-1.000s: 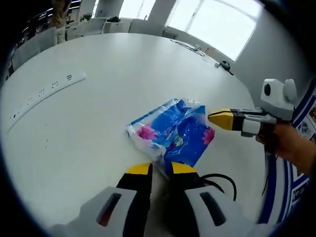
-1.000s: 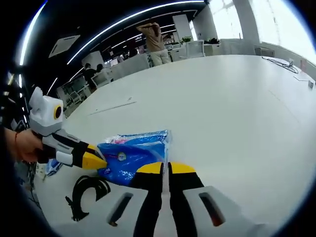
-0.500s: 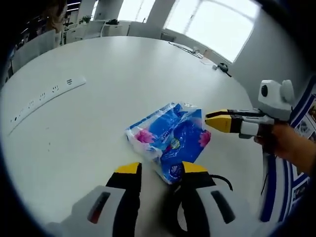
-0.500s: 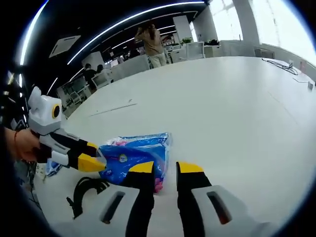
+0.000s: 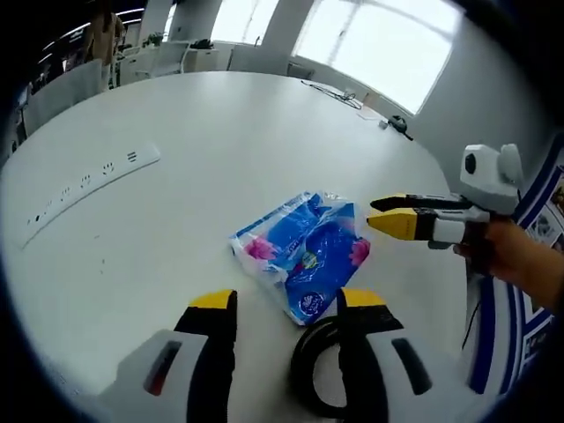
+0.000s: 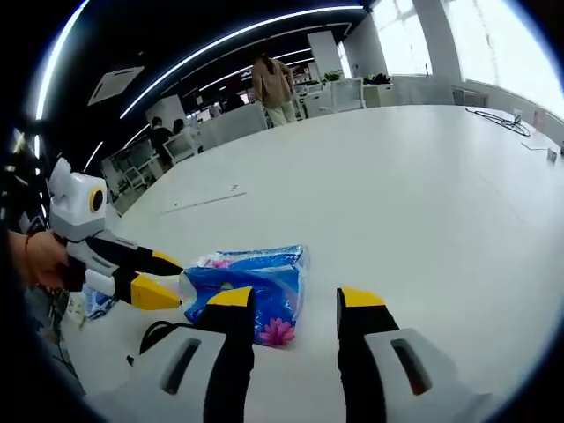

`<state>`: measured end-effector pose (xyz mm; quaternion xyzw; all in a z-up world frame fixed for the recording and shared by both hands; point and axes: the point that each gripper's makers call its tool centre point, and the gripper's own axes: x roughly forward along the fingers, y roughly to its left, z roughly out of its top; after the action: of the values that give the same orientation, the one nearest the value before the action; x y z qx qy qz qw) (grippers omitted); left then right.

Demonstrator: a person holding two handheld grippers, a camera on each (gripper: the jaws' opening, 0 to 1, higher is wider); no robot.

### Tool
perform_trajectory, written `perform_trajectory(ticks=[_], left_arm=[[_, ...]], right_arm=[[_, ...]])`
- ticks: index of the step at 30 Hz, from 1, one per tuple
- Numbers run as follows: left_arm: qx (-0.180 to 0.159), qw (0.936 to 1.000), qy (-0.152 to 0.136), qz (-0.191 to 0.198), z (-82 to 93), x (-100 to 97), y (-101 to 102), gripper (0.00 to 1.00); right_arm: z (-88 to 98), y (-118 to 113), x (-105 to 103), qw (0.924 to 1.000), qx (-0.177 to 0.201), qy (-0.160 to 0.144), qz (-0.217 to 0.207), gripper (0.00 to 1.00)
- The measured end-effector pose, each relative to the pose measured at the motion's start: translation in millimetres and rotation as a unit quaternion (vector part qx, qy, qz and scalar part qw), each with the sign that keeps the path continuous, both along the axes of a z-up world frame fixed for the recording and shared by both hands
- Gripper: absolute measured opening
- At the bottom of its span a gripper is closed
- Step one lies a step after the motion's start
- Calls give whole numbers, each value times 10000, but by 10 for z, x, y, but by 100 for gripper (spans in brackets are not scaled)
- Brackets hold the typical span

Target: Arrange the tabletop items into an orderly group along one side of the table until the central work area is clear of visible clutter.

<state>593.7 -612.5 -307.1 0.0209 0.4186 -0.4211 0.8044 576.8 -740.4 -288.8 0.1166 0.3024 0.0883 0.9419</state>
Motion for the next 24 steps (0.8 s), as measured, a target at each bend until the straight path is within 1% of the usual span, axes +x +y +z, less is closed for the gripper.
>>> perform_trajectory(ticks=[2, 7, 10, 12, 16, 24], left_arm=[[-10, 10000, -16, 56, 35, 13, 28, 53], [-31, 9997, -86, 212, 126, 43, 117, 64], [-54, 9991, -169, 374, 191, 80, 204, 72], [-71, 9988, -177, 450, 226, 80, 252, 74], [-133, 9973, -182, 696, 284, 102, 367, 85], [-259, 9942, -245, 1017, 448, 107, 590, 94]], right_arm=[[25, 3, -3, 10000, 7, -15, 0, 41], [97, 48, -7, 10000, 33, -54, 38, 46], [134, 104, -3, 9999, 48, -81, 100, 48], [157, 144, -1, 9998, 45, -90, 142, 50], [197, 190, 15, 9997, 50, -132, 194, 53], [315, 310, 26, 9992, 53, -207, 327, 56]])
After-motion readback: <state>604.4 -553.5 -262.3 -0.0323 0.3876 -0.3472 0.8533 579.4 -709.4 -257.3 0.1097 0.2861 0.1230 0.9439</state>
